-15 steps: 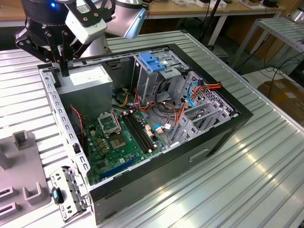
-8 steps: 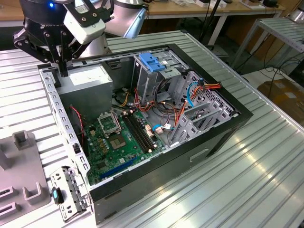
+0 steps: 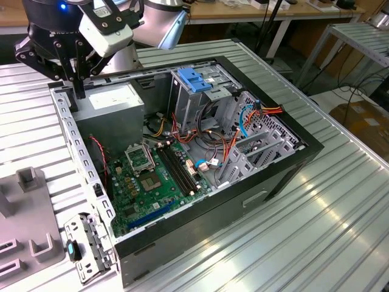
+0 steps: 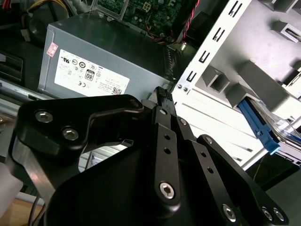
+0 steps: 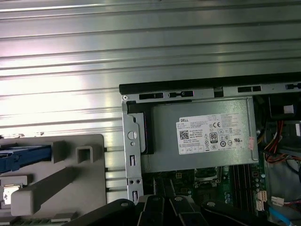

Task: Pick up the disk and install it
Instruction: 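Reach for the disk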

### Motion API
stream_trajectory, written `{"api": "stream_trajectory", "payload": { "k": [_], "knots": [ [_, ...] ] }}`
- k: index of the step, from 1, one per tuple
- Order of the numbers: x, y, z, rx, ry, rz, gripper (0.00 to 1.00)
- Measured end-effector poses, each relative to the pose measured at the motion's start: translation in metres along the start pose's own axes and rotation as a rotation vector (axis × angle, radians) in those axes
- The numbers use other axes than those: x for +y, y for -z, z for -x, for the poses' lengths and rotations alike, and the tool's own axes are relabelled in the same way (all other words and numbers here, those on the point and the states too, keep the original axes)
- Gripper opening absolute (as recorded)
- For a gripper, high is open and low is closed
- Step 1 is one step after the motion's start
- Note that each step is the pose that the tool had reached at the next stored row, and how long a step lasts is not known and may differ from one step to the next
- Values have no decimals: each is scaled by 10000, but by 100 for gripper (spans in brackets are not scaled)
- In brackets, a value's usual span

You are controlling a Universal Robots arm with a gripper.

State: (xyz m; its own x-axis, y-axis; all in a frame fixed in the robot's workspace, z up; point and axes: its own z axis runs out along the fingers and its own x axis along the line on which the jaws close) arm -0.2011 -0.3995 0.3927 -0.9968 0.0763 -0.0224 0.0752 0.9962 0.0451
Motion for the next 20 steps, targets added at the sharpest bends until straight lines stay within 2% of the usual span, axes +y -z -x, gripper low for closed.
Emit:
{"api": "stream_trajectory", "payload": {
  "k": [20],
  "knots": [
    [-6, 2, -58, 1, 0, -1, 11]
  ]
}}
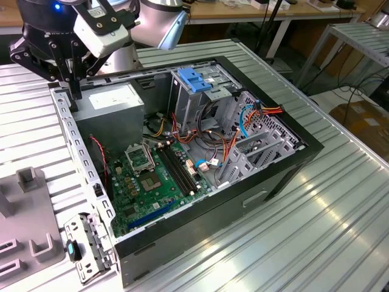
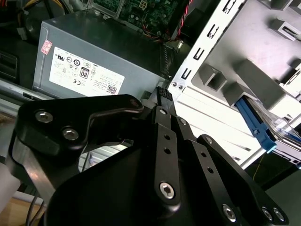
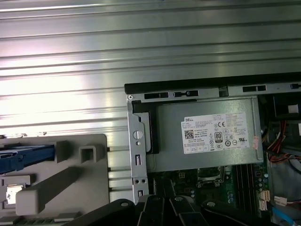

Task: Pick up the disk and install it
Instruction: 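Reach for the disk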

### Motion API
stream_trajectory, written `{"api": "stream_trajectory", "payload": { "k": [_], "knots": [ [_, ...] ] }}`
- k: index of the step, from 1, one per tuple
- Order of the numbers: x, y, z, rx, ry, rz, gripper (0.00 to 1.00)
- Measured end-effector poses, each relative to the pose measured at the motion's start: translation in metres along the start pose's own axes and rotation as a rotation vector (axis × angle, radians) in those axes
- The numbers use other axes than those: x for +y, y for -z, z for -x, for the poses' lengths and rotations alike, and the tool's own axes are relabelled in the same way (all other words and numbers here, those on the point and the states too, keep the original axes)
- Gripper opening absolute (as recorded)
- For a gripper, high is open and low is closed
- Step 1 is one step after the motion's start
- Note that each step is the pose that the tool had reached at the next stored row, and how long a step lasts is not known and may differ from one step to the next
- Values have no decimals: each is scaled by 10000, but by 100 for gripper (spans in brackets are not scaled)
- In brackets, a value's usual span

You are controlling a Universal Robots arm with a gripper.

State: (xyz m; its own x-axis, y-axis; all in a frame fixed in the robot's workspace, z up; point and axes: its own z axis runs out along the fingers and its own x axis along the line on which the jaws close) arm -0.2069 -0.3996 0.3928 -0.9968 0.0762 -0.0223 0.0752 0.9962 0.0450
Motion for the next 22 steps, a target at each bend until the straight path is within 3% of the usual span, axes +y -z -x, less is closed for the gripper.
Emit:
{"api": "stream_trajectory", "payload": {
  "k": [22],
  "knots": [
    [-8, 2, -71, 0, 0, 0, 11]
  ]
}}
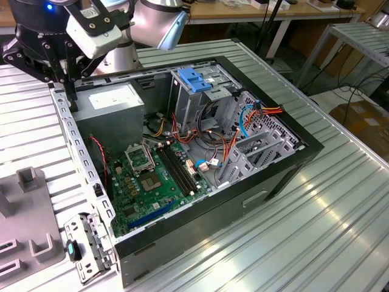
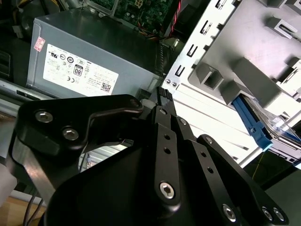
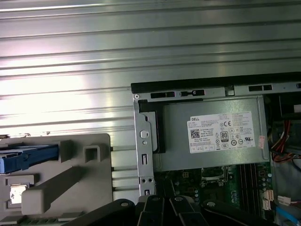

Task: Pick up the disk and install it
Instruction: 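Reach for the disk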

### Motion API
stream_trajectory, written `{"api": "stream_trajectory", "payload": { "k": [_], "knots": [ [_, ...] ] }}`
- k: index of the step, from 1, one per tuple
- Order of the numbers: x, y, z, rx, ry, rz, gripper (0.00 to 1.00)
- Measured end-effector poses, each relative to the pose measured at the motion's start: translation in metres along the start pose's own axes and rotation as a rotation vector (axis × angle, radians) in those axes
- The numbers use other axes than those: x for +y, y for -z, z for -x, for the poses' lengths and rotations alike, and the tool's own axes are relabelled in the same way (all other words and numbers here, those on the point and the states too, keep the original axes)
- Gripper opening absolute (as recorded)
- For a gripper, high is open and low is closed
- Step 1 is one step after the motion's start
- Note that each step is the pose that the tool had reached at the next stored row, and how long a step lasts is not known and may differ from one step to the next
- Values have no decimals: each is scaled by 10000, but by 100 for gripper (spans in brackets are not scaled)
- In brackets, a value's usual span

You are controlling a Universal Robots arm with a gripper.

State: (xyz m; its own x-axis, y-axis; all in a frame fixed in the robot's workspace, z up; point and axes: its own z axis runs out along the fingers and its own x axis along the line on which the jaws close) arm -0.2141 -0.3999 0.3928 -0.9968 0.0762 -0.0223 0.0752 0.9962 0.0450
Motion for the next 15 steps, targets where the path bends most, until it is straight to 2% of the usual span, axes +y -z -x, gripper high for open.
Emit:
{"api": "stream_trajectory", "payload": {
  "k": [15],
  "knots": [
    [-6, 1, -51, 0, 0, 0, 11]
  ]
}}
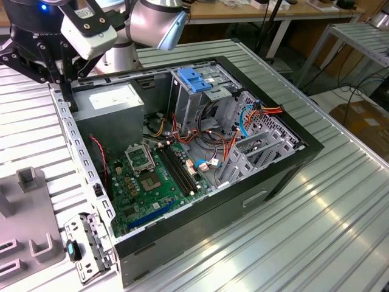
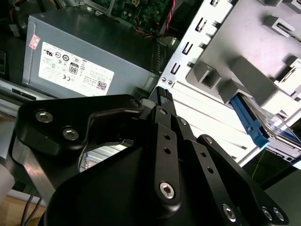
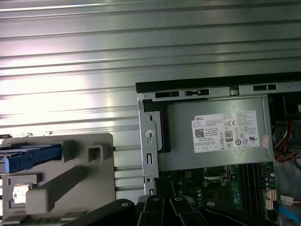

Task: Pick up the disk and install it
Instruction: 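Reach for the disk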

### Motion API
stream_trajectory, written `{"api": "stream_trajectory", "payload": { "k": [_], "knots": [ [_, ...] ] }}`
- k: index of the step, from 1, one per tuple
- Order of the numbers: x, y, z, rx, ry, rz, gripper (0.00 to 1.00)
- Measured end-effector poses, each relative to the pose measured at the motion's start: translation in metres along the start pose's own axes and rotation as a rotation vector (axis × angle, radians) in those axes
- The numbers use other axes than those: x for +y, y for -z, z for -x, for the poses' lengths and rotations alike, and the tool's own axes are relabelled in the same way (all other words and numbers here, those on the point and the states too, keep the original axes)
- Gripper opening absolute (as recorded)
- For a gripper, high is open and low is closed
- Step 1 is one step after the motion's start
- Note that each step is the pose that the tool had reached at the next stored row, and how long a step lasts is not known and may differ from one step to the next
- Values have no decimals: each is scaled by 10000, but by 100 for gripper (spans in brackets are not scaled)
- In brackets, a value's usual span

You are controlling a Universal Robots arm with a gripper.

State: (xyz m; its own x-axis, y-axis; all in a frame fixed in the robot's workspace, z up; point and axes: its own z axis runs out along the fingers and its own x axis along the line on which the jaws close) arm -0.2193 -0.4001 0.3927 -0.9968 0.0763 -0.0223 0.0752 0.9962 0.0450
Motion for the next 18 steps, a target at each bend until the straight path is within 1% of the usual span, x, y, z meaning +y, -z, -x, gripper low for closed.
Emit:
{"api": "stream_trajectory", "payload": {
  "k": [18],
  "knots": [
    [-4, 1, -53, 0, 0, 0, 11]
  ]
}}
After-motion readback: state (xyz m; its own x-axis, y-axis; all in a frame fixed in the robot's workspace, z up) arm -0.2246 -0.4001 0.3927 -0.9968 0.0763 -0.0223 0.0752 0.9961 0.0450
